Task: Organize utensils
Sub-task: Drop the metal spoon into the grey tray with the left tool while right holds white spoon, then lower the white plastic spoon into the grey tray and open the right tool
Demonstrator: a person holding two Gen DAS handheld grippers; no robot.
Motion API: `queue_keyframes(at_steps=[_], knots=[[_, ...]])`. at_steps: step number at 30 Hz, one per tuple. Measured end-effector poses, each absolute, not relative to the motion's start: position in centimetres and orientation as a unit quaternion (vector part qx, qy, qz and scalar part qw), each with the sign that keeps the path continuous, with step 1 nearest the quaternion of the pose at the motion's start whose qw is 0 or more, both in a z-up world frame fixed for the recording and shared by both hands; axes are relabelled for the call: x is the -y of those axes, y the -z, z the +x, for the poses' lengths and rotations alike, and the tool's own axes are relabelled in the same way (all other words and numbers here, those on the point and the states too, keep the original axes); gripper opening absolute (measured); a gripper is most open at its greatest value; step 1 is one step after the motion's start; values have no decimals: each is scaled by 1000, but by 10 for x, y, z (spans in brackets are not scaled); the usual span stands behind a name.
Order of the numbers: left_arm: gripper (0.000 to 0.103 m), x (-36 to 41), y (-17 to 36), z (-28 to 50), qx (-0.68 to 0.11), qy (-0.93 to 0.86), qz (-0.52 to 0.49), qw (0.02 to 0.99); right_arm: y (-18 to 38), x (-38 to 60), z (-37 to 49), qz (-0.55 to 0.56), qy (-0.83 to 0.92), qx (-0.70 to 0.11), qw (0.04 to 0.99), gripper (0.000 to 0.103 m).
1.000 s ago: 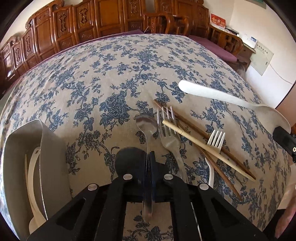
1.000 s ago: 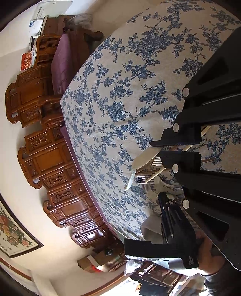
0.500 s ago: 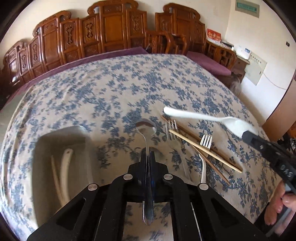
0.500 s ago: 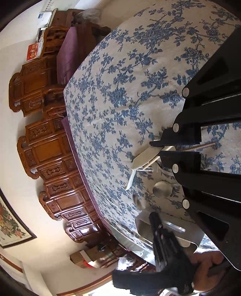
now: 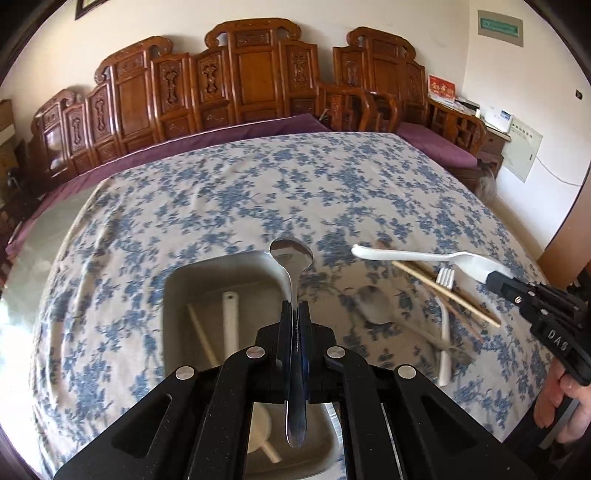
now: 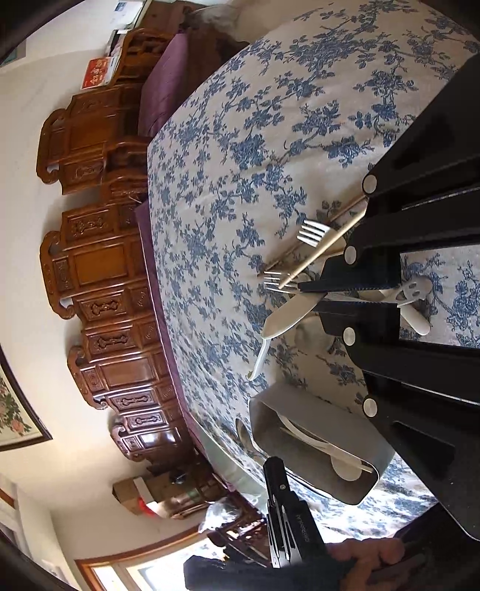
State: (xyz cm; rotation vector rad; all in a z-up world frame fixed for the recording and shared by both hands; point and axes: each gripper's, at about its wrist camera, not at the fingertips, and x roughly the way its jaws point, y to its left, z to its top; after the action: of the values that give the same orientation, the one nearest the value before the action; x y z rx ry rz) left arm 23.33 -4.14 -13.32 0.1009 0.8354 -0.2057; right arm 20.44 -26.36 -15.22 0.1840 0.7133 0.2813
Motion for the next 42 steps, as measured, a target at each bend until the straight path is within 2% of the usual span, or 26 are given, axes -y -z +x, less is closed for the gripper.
queue_keyframes(at_steps=[9, 25, 29, 32, 42], knots=[[3, 9, 165, 236, -432, 70, 36, 899, 156, 256, 205, 79, -136, -353, 922, 5], [3, -4, 199, 251, -472, 54, 23, 880, 150, 246, 201, 80, -149, -352, 921, 5], [5, -9, 195, 252, -467, 51, 19, 882, 139, 232, 200, 76, -153, -351, 921, 5], [13, -16, 186, 249, -456, 52, 13, 888, 131, 217, 199, 61, -157, -348, 922, 5], [13, -45, 154, 234, -413, 43, 7, 910, 125, 137, 212, -25, -166, -347, 923, 5]])
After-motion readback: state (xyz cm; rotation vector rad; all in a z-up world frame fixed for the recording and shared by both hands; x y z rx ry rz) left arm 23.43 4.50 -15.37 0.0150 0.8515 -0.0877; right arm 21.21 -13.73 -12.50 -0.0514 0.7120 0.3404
